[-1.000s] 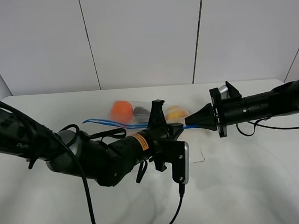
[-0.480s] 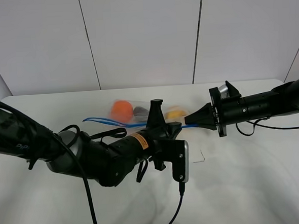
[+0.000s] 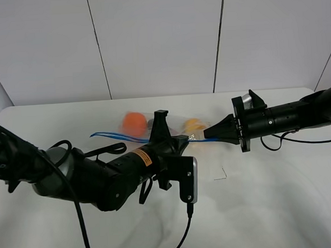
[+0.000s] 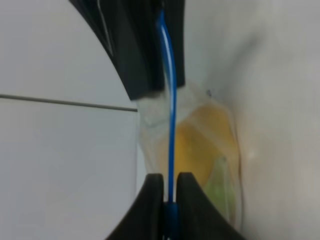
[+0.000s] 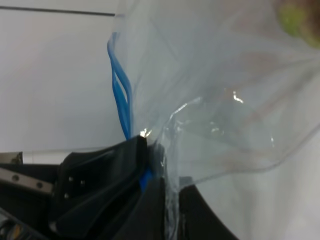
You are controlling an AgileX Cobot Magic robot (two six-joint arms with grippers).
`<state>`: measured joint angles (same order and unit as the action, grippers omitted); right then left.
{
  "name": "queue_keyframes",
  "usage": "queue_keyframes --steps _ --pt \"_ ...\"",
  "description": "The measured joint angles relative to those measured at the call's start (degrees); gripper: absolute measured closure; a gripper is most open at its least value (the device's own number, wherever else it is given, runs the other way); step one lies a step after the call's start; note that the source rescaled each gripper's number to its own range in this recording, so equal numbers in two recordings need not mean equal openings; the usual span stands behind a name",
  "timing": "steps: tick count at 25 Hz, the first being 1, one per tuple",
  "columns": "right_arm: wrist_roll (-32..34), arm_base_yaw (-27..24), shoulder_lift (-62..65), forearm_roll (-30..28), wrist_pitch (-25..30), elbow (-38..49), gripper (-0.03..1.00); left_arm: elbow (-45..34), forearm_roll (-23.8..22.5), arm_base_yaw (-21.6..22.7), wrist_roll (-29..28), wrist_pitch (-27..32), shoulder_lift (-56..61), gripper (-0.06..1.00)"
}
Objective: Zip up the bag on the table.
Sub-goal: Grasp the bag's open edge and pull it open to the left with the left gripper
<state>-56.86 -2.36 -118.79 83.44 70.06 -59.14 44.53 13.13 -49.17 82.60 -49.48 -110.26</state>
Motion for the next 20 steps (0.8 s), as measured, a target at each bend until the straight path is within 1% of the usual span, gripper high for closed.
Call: queue_keyframes --steps 4,10,20 --pt "0.0 0.0 0.0 0.07 -0.12 0.0 0.97 -1.54 -0.26 1.68 0.07 -1.09 0.11 0.94" --pt "0.0 0.0 0.0 0.83 -1.24 0.0 0.97 -2.84 -0.63 6.47 0.13 -1.79 0.11 0.94" --pt "0.0 0.0 0.0 1.17 -1.32 -0.06 0.97 -3.09 -0.58 14.1 1.05 -1.84 1.75 0.94"
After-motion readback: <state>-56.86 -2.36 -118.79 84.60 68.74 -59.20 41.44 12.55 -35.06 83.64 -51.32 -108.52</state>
